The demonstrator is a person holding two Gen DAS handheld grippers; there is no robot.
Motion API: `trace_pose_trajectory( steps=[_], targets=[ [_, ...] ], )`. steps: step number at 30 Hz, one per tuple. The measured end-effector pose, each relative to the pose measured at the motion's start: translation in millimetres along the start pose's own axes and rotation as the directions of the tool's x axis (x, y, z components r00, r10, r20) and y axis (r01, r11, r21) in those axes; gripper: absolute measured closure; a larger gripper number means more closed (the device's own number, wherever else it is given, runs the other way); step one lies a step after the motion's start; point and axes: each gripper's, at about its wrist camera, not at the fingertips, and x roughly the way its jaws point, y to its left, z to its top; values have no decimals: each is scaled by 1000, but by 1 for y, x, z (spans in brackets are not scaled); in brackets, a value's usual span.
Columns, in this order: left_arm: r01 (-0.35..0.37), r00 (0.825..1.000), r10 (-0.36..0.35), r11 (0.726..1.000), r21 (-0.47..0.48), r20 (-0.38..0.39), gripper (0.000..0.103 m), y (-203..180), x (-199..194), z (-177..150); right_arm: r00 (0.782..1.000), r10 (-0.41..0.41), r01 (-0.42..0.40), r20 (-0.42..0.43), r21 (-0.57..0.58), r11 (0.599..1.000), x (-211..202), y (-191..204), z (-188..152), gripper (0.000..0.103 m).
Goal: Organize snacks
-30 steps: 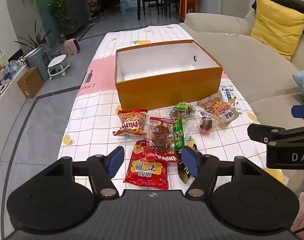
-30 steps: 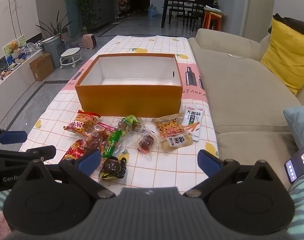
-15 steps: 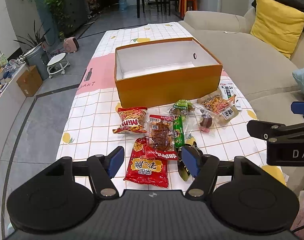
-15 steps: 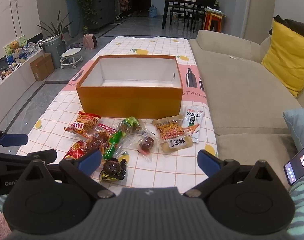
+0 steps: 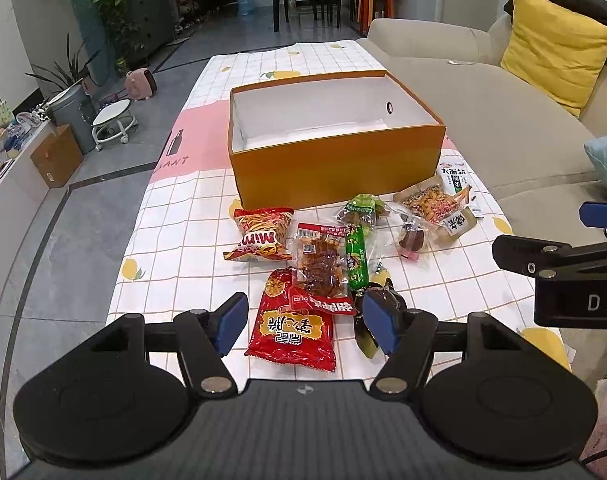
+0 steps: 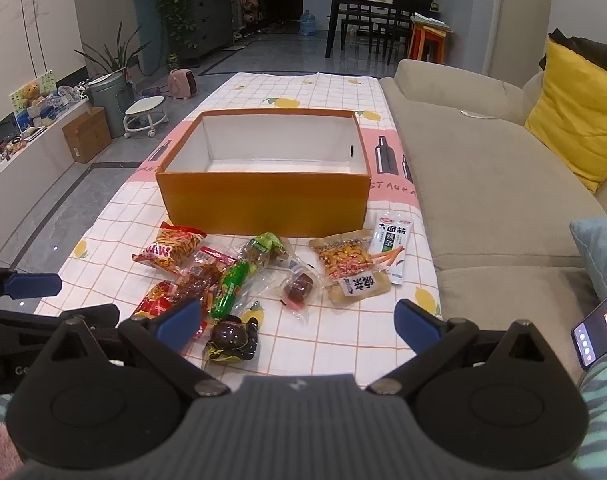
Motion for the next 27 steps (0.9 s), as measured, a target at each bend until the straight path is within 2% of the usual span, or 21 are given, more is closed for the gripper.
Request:
trace_pose_trajectory(
  steps=[27],
  targets=[
    [13,1000,-13,1000,-1,1,25,-1,-1,-1,1000,-3,3,-2,19,1000,-2,-4,-2,4]
  ],
)
